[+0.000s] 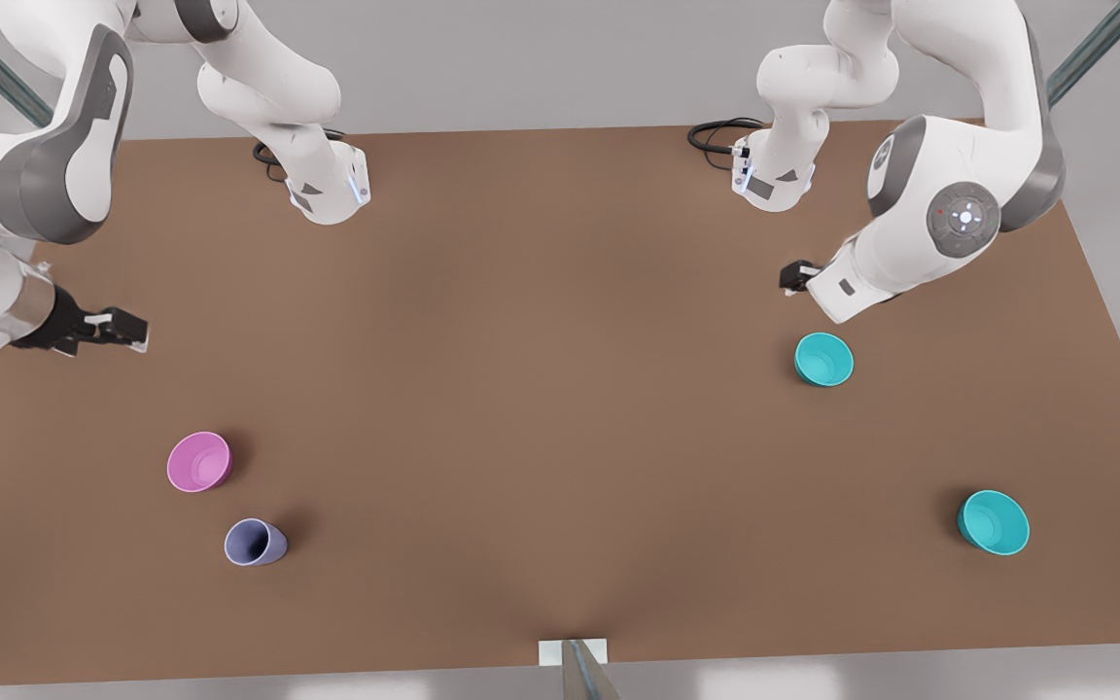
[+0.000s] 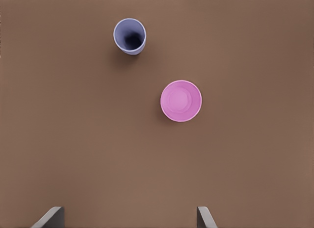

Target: Stack the blue bowl on the pink bowl

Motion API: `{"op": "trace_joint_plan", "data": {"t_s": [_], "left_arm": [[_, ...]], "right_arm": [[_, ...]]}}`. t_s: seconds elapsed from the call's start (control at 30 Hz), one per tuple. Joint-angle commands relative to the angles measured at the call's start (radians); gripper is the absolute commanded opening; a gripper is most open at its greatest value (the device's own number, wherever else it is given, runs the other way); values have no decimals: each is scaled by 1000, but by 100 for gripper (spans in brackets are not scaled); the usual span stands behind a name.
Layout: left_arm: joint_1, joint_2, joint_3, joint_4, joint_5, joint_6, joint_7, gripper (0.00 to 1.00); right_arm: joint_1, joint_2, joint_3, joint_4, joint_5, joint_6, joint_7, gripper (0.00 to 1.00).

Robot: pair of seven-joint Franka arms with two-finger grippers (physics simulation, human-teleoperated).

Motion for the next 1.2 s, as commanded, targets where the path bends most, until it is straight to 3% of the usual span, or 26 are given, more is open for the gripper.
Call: {"op": "trace_joint_plan", "data": {"t_s": [0.0,0.07,0.13,0.2,0.27,0.4,0.63,0.9,0.93,0.97,1.0,1.03,1.17], "left_arm": [[185,29,0,26,6,36,-47,100],[180,32,0,26,51,41,-49,100],[180,39,0,26,49,41,-49,100],[180,39,0,26,49,41,-49,100],[183,45,0,26,48,41,-49,100],[183,46,0,26,45,41,-49,100],[180,52,-2,24,45,38,-52,100],[179,51,-2,24,45,-7,-52,100],[179,51,-2,24,45,-7,-52,100],[179,51,-2,24,45,-8,-52,100],[179,51,-2,24,45,-8,-52,100],[179,51,-2,24,45,-7,-50,100],[179,51,-3,24,45,-8,-52,100]], "right_arm": [[3,-1,0,0,-1,64,-106,100],[-2,54,-3,20,8,65,-117,100],[-5,236,-8,9,13,70,-111,100],[-43,416,-9,7,-16,203,-110,100],[-71,490,-11,7,-14,299,-110,100],[-112,514,-9,-17,-40,384,-143,100],[-174,513,-8,-227,-36,797,-163,100],[-191,577,-3,-255,-22,854,-152,98],[-191,577,-2,-255,-17,852,-156,77],[-191,577,-2,-255,-1,845,-159,49],[-191,577,-2,-255,10,843,-159,32],[-191,577,-2,-255,10,840,-159,21],[-189,576,0,-241,9,808,-160,21]]}}
